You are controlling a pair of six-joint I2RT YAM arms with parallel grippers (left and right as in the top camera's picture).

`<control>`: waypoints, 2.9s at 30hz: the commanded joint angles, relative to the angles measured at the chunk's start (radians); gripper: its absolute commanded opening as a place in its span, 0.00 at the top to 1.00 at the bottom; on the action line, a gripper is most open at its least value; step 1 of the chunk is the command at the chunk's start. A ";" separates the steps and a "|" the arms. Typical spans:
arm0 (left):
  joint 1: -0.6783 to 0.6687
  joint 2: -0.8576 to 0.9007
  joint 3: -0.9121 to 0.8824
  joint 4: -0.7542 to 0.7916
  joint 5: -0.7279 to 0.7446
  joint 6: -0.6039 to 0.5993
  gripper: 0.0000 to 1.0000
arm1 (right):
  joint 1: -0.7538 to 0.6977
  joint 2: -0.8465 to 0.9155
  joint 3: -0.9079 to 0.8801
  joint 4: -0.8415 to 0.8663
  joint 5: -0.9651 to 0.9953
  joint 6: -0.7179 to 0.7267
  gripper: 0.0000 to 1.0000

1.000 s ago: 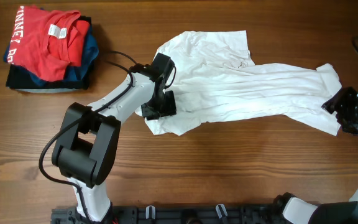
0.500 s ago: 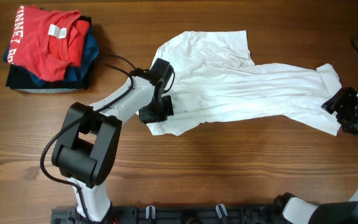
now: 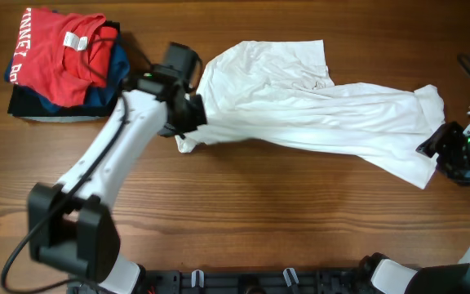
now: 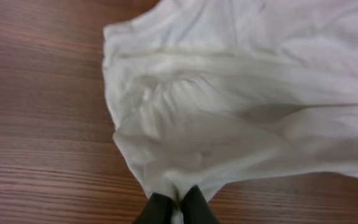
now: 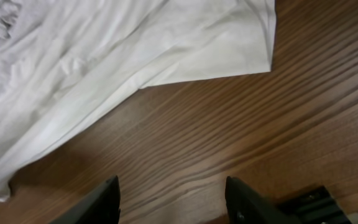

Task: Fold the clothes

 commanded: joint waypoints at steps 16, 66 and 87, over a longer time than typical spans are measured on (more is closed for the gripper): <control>0.118 -0.026 0.008 0.057 -0.044 0.023 0.96 | 0.007 0.089 -0.363 0.552 -0.016 0.134 0.46; 0.117 -0.026 0.008 0.057 -0.077 0.023 0.96 | 0.112 0.324 -0.312 0.729 0.053 0.186 0.96; 0.118 -0.299 0.193 0.069 -0.259 0.106 0.96 | 0.111 0.048 0.359 0.241 0.038 0.062 0.96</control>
